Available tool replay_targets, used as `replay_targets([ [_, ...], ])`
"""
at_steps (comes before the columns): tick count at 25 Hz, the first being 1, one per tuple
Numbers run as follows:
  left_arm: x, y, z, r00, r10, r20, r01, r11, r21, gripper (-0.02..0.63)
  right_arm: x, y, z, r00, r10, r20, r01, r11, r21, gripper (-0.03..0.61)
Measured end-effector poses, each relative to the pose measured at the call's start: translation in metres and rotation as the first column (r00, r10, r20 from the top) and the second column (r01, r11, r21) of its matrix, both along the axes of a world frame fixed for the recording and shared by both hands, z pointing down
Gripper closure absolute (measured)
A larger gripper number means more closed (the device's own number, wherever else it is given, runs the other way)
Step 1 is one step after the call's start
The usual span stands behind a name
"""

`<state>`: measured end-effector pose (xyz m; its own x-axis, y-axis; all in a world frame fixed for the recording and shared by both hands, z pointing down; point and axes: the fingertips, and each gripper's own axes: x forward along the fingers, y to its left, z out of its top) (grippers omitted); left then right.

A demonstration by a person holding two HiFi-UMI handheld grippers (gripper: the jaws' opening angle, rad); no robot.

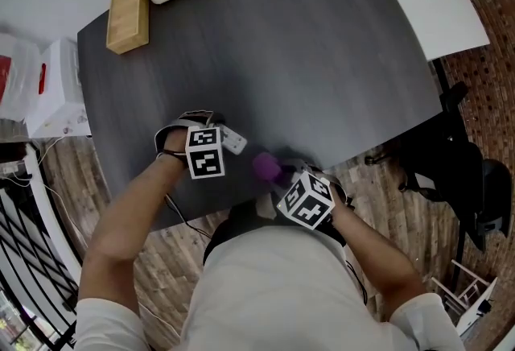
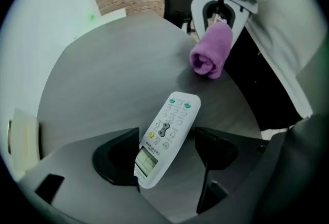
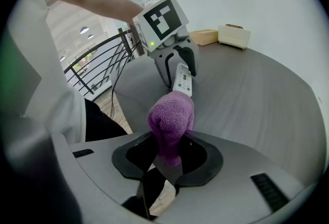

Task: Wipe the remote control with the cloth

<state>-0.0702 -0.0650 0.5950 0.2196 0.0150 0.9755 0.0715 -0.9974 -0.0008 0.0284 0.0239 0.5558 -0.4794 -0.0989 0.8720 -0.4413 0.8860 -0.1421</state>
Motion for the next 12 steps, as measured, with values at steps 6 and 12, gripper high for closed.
replay_targets([
  [6, -0.001, 0.023, -0.002, 0.981, -0.191, -0.028, 0.188, 0.979, -0.075, 0.273, -0.032, -0.002, 0.004, 0.999, 0.003, 0.037, -0.001, 0.998, -0.06, 0.462],
  [12, -0.006, 0.044, -0.006, 0.952, -0.302, -0.059, 0.292, 0.947, -0.133, 0.273, -0.042, -0.027, 0.009, 0.998, 0.057, -0.002, -0.057, 0.998, -0.004, 0.462],
])
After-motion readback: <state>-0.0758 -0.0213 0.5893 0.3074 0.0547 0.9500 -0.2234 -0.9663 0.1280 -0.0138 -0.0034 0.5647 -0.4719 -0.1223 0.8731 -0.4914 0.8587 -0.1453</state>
